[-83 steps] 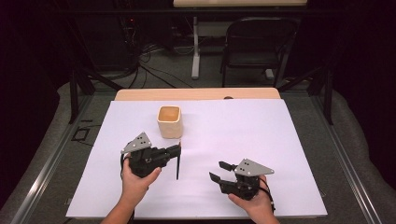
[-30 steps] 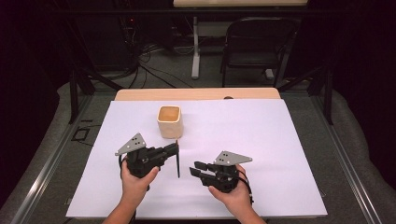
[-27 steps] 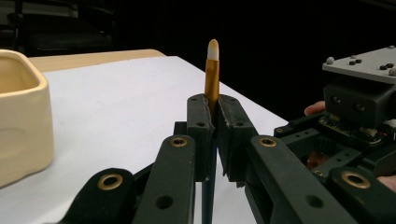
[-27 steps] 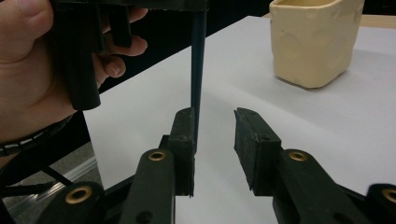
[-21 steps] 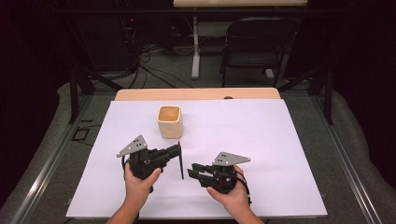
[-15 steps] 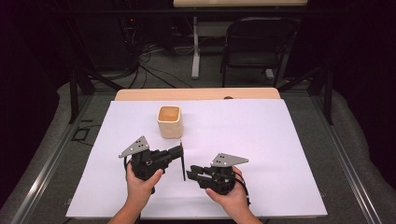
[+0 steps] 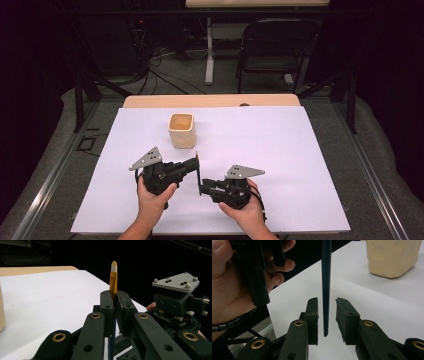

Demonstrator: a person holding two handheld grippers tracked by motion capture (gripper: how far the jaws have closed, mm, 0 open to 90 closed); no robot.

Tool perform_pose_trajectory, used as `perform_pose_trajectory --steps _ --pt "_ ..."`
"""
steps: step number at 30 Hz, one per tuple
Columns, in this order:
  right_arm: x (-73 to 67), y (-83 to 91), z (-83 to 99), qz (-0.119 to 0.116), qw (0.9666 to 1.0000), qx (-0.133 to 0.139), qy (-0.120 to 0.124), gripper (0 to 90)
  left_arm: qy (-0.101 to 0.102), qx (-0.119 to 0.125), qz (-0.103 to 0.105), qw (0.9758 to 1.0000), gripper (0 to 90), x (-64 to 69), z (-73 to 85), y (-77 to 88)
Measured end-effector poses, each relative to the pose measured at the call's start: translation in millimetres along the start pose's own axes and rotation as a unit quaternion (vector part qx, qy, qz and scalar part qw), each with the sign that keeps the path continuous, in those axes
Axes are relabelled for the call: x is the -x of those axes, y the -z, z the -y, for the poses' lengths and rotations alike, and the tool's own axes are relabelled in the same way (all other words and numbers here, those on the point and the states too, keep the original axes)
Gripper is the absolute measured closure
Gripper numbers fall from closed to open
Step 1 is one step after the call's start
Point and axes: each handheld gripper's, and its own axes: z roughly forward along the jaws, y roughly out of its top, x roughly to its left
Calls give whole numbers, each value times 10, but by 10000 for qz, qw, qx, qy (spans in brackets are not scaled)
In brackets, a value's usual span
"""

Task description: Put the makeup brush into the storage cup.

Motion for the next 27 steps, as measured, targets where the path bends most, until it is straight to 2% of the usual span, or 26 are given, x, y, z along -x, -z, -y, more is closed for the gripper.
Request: perform_pose_trajectory --steps 8,27 --pt "-3 -14 12 -77 10000 -25 -53 745 -5 3 37 10000 840 17 2 -7" --pt "-3 -21 18 -66 9999 -77 -63 827 4 -7 50 10000 840 28 2 -16"
